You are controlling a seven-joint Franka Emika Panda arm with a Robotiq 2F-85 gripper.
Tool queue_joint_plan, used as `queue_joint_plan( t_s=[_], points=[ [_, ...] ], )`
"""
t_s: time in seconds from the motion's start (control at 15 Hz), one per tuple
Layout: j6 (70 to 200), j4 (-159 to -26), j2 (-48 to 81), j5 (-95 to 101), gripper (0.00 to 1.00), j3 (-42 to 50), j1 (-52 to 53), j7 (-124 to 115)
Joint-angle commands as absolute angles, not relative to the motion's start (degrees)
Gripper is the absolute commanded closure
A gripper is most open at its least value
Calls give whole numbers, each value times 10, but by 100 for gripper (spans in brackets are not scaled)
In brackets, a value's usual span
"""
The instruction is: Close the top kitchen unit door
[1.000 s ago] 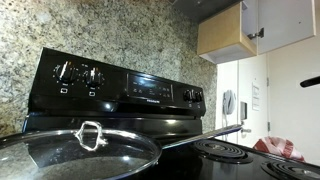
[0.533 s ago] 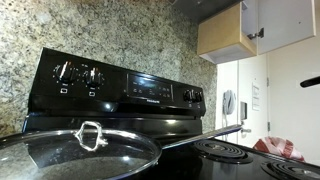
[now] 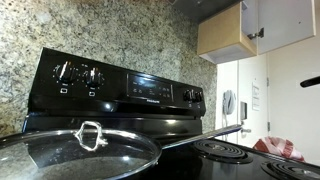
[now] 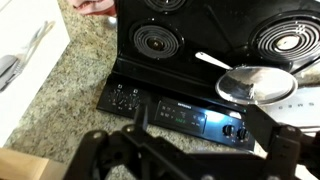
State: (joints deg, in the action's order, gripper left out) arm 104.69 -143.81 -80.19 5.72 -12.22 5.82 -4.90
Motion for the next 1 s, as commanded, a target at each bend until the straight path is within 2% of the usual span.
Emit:
queue_joint_plan(
  t_s=[0.0, 0.6, 0.93],
  points=[
    [1076, -1401, -809, 73, 0, -133, 41, -51],
    [1108, -1261, -781, 122, 0, -116, -25, -54],
    [1103, -1215, -743, 148, 0, -67, -85, -64]
  ],
)
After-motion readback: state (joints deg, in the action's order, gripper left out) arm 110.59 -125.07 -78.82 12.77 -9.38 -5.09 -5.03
